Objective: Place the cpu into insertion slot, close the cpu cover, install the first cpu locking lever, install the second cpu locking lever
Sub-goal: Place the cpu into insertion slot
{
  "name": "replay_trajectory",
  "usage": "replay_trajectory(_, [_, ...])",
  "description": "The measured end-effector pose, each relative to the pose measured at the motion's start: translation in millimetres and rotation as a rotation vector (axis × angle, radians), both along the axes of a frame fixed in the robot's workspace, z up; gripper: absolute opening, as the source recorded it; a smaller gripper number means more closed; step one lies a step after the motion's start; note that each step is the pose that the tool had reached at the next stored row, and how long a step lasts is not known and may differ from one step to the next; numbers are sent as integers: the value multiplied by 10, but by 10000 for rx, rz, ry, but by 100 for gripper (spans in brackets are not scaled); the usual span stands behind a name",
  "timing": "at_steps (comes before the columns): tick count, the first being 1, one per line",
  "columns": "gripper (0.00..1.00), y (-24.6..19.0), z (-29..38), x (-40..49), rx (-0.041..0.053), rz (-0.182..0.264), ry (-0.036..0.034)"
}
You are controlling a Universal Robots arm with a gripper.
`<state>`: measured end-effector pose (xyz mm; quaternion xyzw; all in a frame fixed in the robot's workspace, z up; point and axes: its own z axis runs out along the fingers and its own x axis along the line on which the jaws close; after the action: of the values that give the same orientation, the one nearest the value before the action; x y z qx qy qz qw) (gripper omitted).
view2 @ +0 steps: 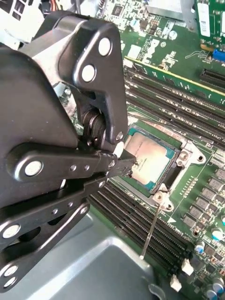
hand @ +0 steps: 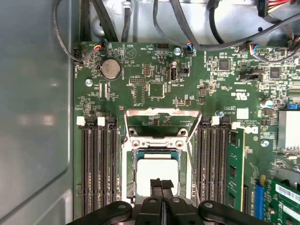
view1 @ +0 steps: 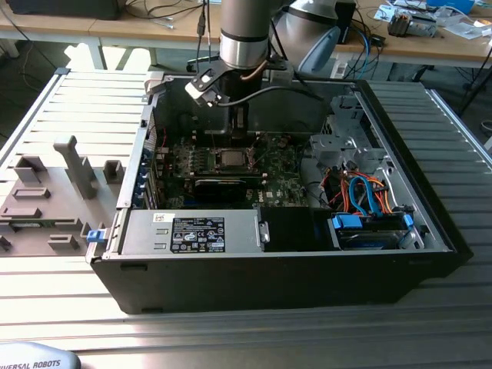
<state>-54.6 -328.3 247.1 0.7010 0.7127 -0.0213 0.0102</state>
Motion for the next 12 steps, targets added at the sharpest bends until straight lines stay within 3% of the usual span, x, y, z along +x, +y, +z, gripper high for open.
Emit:
replay_trajectory(5, [11, 0, 109, 0, 2, 0, 0])
replay_trajectory(12, [11, 0, 111, 0, 13, 0, 0])
